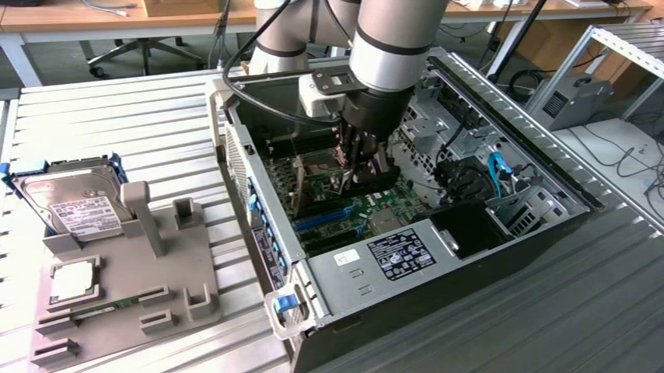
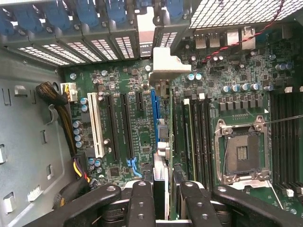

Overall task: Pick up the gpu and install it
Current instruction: 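Insert the gpu into the slot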

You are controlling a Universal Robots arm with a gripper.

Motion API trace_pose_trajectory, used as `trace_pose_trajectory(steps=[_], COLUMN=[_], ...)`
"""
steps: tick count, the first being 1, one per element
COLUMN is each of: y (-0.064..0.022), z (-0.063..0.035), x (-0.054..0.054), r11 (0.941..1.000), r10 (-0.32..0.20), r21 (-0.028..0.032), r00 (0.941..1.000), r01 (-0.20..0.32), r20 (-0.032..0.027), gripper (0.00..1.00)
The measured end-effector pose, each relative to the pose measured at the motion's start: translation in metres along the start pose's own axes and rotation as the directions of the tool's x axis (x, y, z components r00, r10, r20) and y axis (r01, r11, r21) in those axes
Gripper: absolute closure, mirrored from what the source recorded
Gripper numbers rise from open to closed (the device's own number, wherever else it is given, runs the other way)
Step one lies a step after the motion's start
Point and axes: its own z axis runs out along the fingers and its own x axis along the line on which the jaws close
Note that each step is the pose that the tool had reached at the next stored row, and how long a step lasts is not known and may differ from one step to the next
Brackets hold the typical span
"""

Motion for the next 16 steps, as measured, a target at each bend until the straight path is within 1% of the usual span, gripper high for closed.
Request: trace_pose_trajectory(steps=[16], y=[0.0043], z=[0.0026], x=[0.0005], r11=[1.0], r10=[0.0], r21=[0.0001], r00=[1.0], r01=[0.0], r20=[0.0001], gripper=[0.74])
